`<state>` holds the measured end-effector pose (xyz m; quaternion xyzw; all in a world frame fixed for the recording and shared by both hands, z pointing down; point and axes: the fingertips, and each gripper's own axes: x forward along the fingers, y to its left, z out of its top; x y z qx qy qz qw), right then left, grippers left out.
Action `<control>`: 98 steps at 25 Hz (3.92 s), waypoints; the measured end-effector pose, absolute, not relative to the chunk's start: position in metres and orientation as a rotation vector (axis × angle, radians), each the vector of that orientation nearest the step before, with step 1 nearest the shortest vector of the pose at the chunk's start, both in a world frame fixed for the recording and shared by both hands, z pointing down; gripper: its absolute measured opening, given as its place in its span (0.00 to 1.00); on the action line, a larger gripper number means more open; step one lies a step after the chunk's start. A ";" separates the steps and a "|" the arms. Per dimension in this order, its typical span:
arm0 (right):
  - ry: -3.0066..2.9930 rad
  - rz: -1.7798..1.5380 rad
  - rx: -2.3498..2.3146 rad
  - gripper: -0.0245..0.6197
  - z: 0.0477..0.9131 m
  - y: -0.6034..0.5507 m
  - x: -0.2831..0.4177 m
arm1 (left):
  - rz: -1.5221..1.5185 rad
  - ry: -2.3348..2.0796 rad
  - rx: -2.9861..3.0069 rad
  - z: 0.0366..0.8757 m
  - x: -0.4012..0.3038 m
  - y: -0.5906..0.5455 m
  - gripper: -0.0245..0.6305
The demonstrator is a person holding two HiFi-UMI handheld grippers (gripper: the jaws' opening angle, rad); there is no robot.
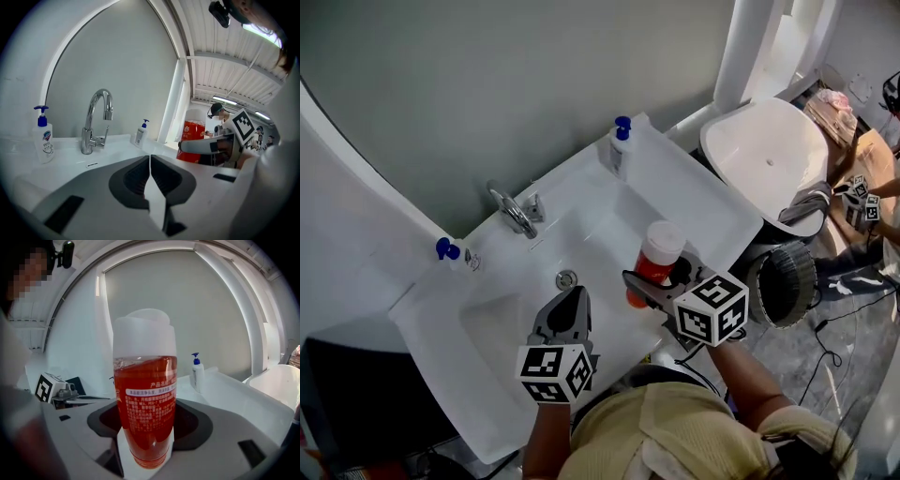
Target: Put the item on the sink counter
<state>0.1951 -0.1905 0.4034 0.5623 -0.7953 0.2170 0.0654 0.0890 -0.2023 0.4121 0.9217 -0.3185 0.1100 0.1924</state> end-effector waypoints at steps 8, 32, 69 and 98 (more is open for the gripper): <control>-2.452 0.639 1.594 0.50 0.405 -0.227 0.198 | 0.288 -1.021 2.532 0.415 0.085 -0.227 0.10; -2.571 0.549 1.353 0.50 0.404 -0.319 0.183 | 0.244 -1.371 2.339 0.425 0.047 -0.259 0.10; -2.505 0.303 1.488 0.50 0.423 -0.446 0.160 | 0.211 -1.608 2.143 0.436 -0.011 -0.251 0.10; -2.448 0.280 1.560 0.50 0.447 -0.495 0.164 | 0.213 -1.658 2.092 0.449 -0.034 -0.248 0.10</control>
